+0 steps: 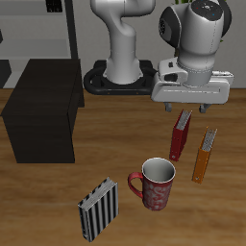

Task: Place the orange book upright on top of the shelf

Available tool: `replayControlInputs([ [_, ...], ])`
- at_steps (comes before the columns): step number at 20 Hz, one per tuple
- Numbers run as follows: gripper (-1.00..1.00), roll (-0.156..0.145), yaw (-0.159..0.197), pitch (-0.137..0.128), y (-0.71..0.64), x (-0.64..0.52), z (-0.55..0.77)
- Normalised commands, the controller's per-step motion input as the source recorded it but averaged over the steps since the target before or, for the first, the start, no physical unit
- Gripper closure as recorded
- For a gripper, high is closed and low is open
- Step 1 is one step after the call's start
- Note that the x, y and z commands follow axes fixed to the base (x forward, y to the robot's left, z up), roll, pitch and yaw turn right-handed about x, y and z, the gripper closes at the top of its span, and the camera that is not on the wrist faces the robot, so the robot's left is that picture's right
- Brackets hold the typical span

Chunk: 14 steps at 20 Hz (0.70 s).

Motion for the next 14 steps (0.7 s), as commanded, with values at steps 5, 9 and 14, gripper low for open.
replayControlInputs([
  [5,-1.00,0.000,0.004,0.004,0.23,0.12,-0.29],
  [9,-1.00,0.008,-0.023,-0.005,0.19,0.10,-0.19],
  [14,-1.00,0.024,0.014,-0.018,0.26,-0.01,-0.22],
])
